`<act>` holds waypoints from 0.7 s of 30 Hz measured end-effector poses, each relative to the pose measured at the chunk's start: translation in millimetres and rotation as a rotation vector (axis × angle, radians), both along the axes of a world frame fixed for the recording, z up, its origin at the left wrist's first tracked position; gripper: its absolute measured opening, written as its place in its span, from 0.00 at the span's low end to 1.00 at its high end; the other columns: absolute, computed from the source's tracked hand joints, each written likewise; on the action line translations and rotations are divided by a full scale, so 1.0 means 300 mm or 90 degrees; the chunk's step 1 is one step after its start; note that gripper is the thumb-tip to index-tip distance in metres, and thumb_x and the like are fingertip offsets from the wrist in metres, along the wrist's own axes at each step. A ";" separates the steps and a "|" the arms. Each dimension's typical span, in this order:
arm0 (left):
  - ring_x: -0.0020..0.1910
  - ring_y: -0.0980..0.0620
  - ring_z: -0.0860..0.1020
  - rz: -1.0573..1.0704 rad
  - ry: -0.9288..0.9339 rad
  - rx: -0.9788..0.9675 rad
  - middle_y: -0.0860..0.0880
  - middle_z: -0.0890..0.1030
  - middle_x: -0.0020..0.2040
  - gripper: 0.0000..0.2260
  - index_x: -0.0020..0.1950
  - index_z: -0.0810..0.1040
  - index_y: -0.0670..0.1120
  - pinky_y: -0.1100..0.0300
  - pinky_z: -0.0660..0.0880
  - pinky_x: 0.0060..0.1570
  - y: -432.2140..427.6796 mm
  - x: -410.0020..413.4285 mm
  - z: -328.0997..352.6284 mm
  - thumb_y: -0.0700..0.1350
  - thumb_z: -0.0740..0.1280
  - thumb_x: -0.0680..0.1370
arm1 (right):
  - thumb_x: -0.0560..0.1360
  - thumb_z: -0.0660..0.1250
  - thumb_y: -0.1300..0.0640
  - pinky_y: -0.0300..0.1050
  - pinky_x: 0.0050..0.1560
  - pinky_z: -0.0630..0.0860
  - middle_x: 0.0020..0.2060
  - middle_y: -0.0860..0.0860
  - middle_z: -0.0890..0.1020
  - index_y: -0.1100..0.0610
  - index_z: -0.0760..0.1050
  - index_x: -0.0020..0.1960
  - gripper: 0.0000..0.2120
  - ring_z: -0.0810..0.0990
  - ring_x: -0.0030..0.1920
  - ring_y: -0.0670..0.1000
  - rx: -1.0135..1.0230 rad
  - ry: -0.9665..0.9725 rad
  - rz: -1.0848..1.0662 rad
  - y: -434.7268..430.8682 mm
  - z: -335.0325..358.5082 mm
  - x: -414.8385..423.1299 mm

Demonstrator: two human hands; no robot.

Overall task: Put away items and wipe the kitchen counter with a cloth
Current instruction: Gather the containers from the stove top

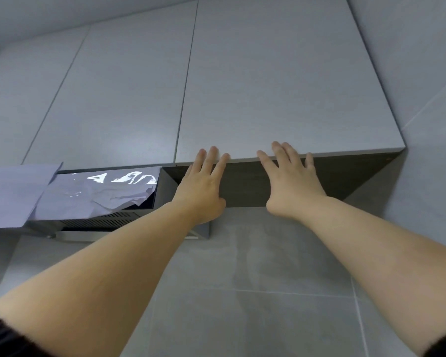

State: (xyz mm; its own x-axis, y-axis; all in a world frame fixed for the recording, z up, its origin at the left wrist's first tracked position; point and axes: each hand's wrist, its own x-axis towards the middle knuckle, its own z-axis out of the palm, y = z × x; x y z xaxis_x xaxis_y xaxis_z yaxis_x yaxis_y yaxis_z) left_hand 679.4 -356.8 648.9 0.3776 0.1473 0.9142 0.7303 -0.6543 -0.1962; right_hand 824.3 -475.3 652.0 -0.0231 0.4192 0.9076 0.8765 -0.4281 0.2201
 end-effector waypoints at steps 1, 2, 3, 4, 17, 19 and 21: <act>0.76 0.45 0.36 -0.010 -0.002 -0.008 0.49 0.38 0.78 0.40 0.78 0.40 0.51 0.50 0.49 0.74 0.001 0.000 0.001 0.44 0.64 0.75 | 0.69 0.65 0.58 0.63 0.73 0.42 0.76 0.54 0.41 0.49 0.40 0.77 0.45 0.37 0.76 0.56 -0.002 0.002 0.002 0.001 0.000 0.003; 0.76 0.46 0.36 -0.023 -0.007 -0.016 0.49 0.38 0.78 0.39 0.78 0.41 0.51 0.50 0.49 0.74 -0.003 0.001 0.004 0.44 0.64 0.75 | 0.69 0.65 0.58 0.63 0.73 0.42 0.76 0.53 0.41 0.49 0.40 0.77 0.45 0.36 0.76 0.56 -0.003 0.008 0.008 0.001 0.000 0.003; 0.76 0.46 0.36 -0.038 -0.013 -0.024 0.49 0.39 0.78 0.39 0.78 0.42 0.51 0.50 0.50 0.74 -0.012 0.001 0.006 0.44 0.64 0.75 | 0.69 0.64 0.58 0.63 0.73 0.42 0.76 0.53 0.41 0.49 0.41 0.77 0.45 0.36 0.76 0.56 -0.004 0.017 0.016 -0.001 0.001 -0.001; 0.76 0.47 0.38 -0.053 -0.024 -0.030 0.49 0.41 0.78 0.38 0.78 0.43 0.50 0.50 0.50 0.74 -0.022 0.000 0.004 0.44 0.64 0.75 | 0.69 0.64 0.59 0.63 0.73 0.41 0.76 0.53 0.41 0.49 0.41 0.77 0.45 0.36 0.76 0.55 -0.006 0.030 0.025 -0.001 0.000 -0.009; 0.71 0.52 0.63 -0.229 -0.056 -0.238 0.51 0.63 0.73 0.27 0.75 0.60 0.47 0.60 0.63 0.64 -0.129 -0.290 -0.487 0.41 0.62 0.77 | 0.74 0.63 0.58 0.53 0.75 0.51 0.76 0.53 0.55 0.55 0.54 0.76 0.34 0.51 0.76 0.53 -0.183 0.241 0.262 -0.029 -0.468 -0.337; 0.70 0.51 0.64 -0.213 -0.031 -0.275 0.50 0.64 0.73 0.26 0.74 0.61 0.47 0.59 0.63 0.64 -0.133 -0.373 -0.595 0.42 0.62 0.77 | 0.74 0.63 0.58 0.52 0.74 0.53 0.75 0.54 0.57 0.56 0.55 0.76 0.33 0.54 0.75 0.54 -0.200 0.250 0.254 -0.030 -0.580 -0.417; 0.70 0.51 0.64 -0.199 -0.005 -0.312 0.49 0.66 0.72 0.25 0.74 0.63 0.47 0.59 0.64 0.64 -0.137 -0.479 -0.723 0.43 0.62 0.77 | 0.74 0.63 0.57 0.52 0.73 0.54 0.75 0.54 0.59 0.57 0.56 0.75 0.32 0.55 0.75 0.55 -0.227 0.269 0.250 -0.027 -0.707 -0.517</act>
State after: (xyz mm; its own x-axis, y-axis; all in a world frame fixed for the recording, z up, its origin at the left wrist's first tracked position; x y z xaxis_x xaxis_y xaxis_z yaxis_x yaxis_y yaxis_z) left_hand 535.6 -397.9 432.0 0.4642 0.4372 0.7703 0.4881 -0.8520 0.1894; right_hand 669.3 -483.4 439.9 0.0914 0.7274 0.6801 0.9940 -0.0249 -0.1070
